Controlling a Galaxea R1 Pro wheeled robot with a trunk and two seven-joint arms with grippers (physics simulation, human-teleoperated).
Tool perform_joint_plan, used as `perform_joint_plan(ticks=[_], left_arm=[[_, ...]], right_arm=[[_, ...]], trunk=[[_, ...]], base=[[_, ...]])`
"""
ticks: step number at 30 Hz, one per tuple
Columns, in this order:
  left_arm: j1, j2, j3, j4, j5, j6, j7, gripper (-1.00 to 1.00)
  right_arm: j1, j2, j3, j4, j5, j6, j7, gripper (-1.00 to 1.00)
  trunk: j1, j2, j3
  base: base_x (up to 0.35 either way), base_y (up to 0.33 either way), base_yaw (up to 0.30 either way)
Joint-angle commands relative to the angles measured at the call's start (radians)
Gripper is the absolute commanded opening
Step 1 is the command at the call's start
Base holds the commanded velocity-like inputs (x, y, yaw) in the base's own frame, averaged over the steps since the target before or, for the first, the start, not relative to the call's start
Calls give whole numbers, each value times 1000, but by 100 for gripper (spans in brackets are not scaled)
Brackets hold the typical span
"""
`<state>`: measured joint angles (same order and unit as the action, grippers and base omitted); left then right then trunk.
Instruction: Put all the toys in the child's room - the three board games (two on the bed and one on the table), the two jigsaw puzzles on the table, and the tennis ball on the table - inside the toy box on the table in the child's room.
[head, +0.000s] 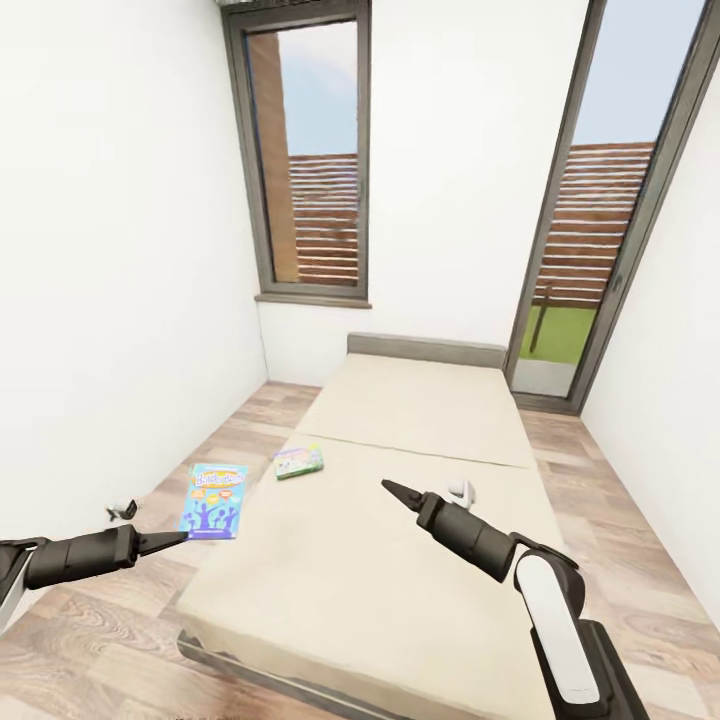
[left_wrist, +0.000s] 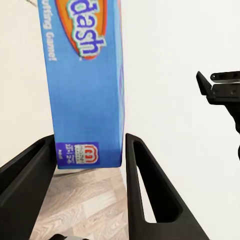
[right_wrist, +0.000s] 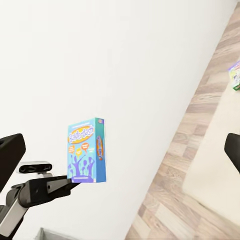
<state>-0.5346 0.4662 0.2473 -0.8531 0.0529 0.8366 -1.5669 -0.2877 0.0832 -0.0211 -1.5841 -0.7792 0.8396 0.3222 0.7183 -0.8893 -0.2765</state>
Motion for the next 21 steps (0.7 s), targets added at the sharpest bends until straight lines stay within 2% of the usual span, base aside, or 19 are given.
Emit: perform_joint_plan(ticks=[1, 21], left_arm=[[-1, 0, 0, 0, -1, 10, -4, -100], [-1, 0, -1, 0, -1, 13, -4, -100]], right_arm=[[-1, 0, -2, 0, 3, 6, 5, 100], [-1, 9, 3, 1, 4, 4, 0, 100]], trunk=[[-4, 6, 3], [-80, 146, 90]], base=[[0, 0, 209], [0, 0, 209]])
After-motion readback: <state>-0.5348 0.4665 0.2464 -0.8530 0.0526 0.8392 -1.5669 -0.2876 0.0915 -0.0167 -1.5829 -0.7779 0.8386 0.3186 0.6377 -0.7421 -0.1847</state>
